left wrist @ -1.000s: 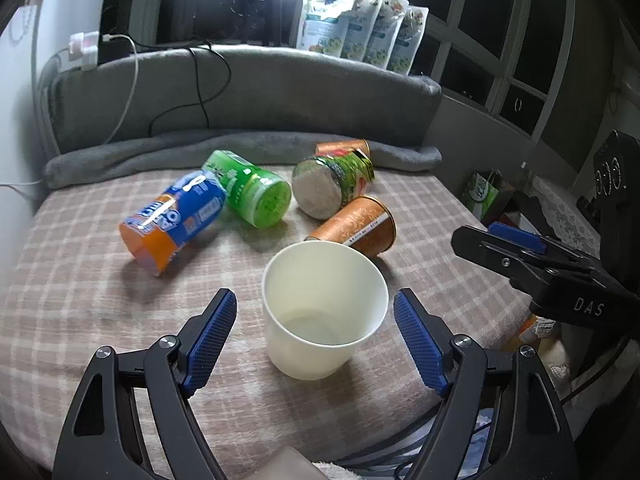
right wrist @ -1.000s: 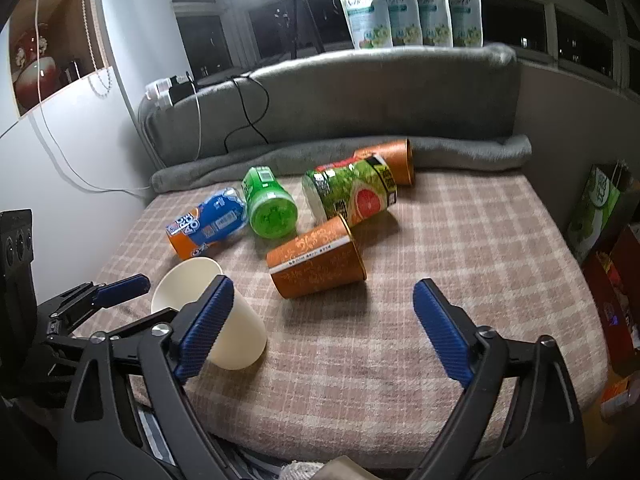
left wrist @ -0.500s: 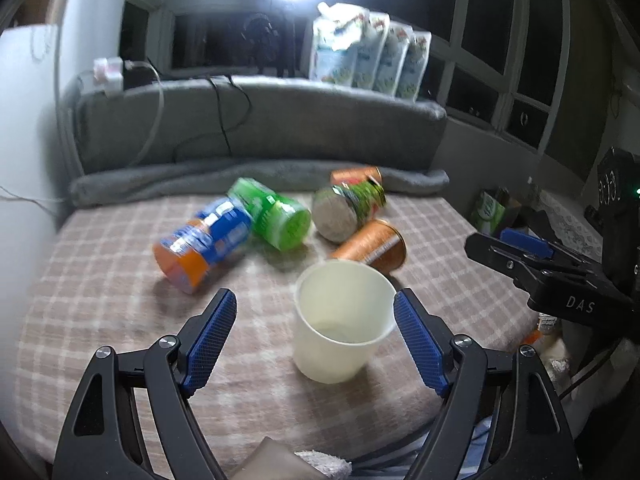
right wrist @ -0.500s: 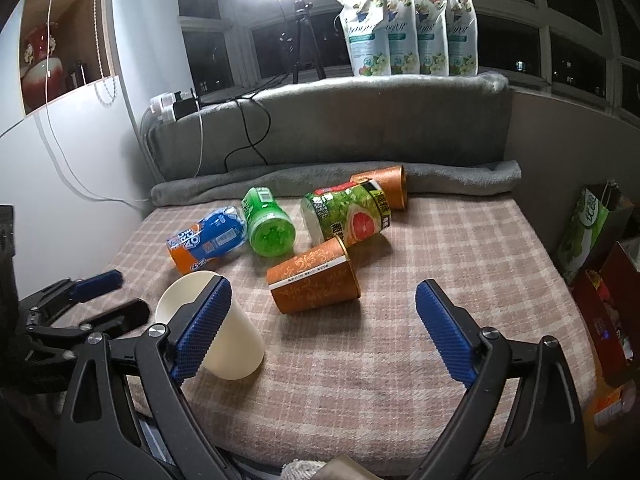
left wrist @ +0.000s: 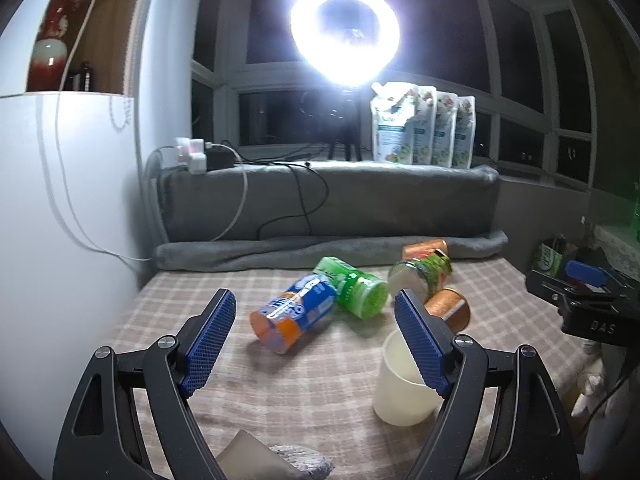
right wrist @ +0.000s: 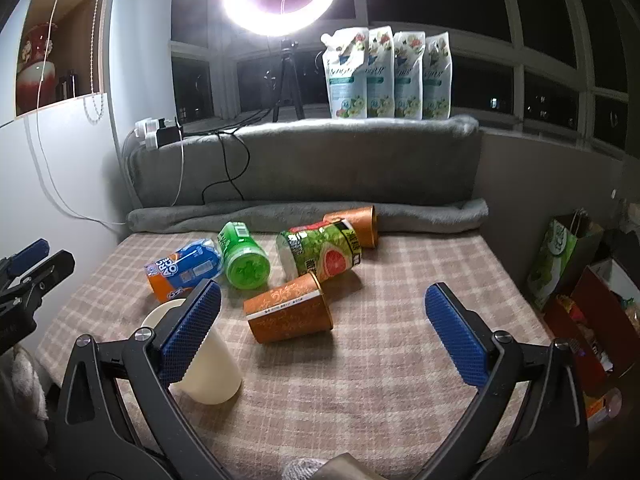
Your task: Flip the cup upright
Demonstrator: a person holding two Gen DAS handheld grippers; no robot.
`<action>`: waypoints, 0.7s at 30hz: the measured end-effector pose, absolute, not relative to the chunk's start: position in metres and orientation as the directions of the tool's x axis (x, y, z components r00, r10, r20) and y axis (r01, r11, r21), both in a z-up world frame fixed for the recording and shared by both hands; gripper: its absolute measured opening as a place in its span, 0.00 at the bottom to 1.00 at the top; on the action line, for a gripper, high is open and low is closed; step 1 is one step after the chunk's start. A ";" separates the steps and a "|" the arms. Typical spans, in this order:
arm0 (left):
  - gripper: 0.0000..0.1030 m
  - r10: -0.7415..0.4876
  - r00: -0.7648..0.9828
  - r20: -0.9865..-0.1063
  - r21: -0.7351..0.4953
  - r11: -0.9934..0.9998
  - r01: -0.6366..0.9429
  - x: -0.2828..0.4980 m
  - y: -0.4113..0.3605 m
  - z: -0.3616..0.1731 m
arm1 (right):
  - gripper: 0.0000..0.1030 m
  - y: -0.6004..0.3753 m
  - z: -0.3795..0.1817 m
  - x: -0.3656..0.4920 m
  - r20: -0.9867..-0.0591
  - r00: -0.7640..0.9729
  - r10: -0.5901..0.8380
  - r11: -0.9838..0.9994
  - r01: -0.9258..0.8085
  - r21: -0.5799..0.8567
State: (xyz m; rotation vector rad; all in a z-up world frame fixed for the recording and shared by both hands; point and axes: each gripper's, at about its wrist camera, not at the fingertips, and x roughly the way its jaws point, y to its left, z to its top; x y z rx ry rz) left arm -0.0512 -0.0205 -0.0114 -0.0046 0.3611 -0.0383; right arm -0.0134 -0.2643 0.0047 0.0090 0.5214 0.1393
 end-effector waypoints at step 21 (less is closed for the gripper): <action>1.00 -0.007 0.949 -0.317 -0.025 1.000 -0.001 -0.058 -0.012 -0.006 | 1.00 -0.256 0.008 -0.017 -0.466 0.877 0.115 0.992 -0.125 0.010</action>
